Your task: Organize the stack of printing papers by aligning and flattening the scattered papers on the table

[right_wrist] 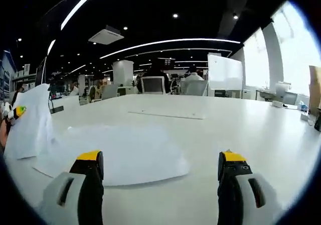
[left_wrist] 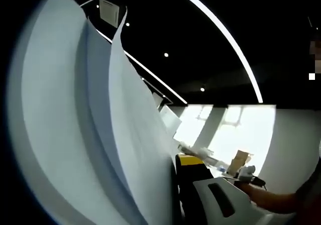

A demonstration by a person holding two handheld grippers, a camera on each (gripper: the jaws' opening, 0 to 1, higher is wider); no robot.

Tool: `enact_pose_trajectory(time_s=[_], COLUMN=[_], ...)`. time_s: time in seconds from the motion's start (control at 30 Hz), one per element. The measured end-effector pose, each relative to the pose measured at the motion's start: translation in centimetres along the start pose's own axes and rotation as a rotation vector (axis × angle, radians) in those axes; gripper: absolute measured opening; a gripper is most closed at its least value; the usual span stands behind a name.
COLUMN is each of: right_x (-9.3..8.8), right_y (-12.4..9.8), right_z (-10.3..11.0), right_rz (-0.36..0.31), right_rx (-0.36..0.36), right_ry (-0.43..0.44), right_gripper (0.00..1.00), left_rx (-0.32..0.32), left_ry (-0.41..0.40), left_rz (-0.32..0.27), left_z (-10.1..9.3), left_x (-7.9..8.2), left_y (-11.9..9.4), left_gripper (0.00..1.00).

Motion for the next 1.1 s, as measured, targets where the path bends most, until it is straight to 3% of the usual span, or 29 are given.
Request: enact_pose_trajectory(time_s=[0.63,1.1], right_x=[-0.7,-1.3], right_y=[0.5,0.9], right_z=[-0.1,0.7], right_rz=[0.049,0.087], right_rx=[-0.028,0.007], right_ry=[-0.076,-0.12], right_gripper=[0.89,0.86], left_rx=[0.003,0.002], left_ry=[0.001,0.002], left_rz=[-0.001,0.004], left_z=[0.1,-0.1], left_x=[0.1,0.0], left_y=[0.0,0.0], left_gripper=[0.1,0.1])
Point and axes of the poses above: the point that each gripper's makers call its tool centre point, and the gripper's own axes: y roughly forward along the fingers, z roughly to its left, x roughly out of its top, the point moved 3 cm from there along -y, roughly backward along the fingers, and after that the axes turned 2 degrees about y, right-handed, at the moved point
